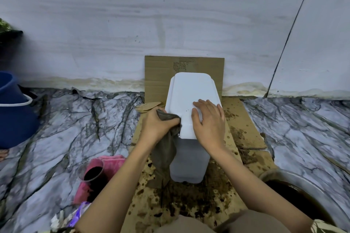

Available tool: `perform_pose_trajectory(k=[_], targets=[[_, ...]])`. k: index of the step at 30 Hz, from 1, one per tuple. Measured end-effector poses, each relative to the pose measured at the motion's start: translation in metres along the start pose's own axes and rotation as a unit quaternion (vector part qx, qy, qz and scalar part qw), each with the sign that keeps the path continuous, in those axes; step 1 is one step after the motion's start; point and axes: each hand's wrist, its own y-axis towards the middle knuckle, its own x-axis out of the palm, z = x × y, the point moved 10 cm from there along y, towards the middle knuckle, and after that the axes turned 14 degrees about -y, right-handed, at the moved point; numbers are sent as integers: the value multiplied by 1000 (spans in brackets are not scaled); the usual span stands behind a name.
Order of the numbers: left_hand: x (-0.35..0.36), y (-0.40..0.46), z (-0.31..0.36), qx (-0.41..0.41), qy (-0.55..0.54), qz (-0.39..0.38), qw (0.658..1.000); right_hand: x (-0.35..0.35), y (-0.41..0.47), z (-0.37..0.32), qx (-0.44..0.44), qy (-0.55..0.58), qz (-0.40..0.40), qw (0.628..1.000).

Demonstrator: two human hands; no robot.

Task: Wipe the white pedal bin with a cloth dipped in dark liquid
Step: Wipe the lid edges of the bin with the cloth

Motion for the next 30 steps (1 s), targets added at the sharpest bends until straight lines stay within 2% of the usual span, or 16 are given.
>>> perform_pose_trajectory(k=[4,7,8,13,17,24,26,28,30], targets=[[-1,-7,6,16,-1,57,998,1,0,-1,-4,1,-5,1000],[-32,-9,-1,20,-9,131,991,0,-2,0,-9,0,-5,1000],[-40,-9,-4,18,-12,130,991,0,-2,1,-8,1,-5,1000],[-26,-16,8,83,-38,10,996,0,-2,-1,-4,1,-1,1000],[1,-12,28,130,-5,-43,991,-2,-2,0,1,8,7,1000],[7,2,23,59,49,-65,995,-5,-1,-1,6,13,19,1000],[3,-3,34,115,85,-39,989,-4,-1,-2,2,12,18,1000],[1,-17,50,215,134,-7,967,-4,0,-2,-2,10,17,1000],[-1,-29,54,272,141,17,952,-4,-1,-1,-1,11,18,1000]])
